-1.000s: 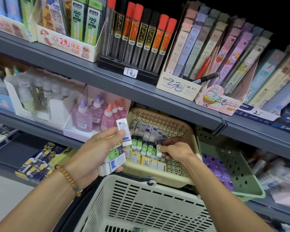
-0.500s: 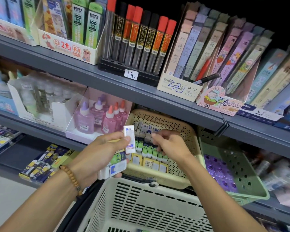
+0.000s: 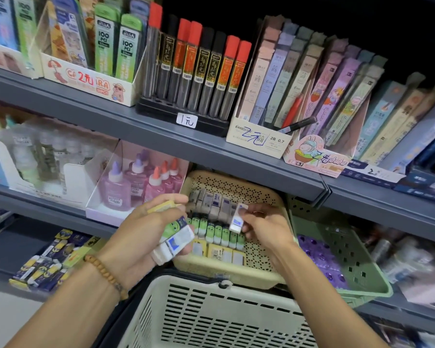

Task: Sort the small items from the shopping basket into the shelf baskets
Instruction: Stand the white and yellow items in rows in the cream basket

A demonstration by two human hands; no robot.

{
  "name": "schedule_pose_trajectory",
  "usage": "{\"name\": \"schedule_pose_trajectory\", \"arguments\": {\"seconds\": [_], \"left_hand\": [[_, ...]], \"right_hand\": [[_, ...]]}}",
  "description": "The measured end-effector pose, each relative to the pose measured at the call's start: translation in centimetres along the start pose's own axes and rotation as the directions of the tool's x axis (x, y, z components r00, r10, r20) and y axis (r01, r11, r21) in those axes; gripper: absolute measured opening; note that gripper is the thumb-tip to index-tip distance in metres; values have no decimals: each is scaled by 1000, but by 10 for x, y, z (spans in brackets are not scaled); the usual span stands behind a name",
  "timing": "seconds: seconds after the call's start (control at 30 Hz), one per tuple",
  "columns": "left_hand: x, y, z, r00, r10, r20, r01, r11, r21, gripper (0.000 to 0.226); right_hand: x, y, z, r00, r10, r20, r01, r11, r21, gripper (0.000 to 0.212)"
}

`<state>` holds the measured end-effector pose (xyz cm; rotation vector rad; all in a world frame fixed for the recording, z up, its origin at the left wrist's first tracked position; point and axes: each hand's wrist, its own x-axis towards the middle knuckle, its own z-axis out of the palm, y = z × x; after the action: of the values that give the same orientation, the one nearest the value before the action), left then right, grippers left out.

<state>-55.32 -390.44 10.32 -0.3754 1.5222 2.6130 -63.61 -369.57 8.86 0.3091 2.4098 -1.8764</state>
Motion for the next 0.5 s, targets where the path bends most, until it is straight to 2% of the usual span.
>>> {"name": "schedule_pose_trajectory", "arguments": {"seconds": [0.07, 0.13, 0.27, 0.37, 0.5], "left_hand": [[4, -2, 3, 1000, 2, -17, -5, 991, -131, 17], [7, -4, 5, 999, -2, -36, -5, 979, -202, 17], [10, -8, 5, 998, -1, -66, -17, 963, -269, 18], [11, -9, 5, 996, 22, -87, -46, 957, -287, 18], [11, -9, 5, 994, 47, -96, -73, 954, -291, 20]], "right_hand": [[18, 7, -8, 993, 3, -118, -13, 996, -86, 11], [36, 11, -7, 989, 5, -147, -17, 997, -82, 17], [70, 17, 5, 989, 26, -144, -44, 991, -123, 18], [91, 23, 12, 996, 37, -83, -54, 974, -221, 11], [105, 28, 15, 999, 29, -30, -37, 952, -305, 17]]}}
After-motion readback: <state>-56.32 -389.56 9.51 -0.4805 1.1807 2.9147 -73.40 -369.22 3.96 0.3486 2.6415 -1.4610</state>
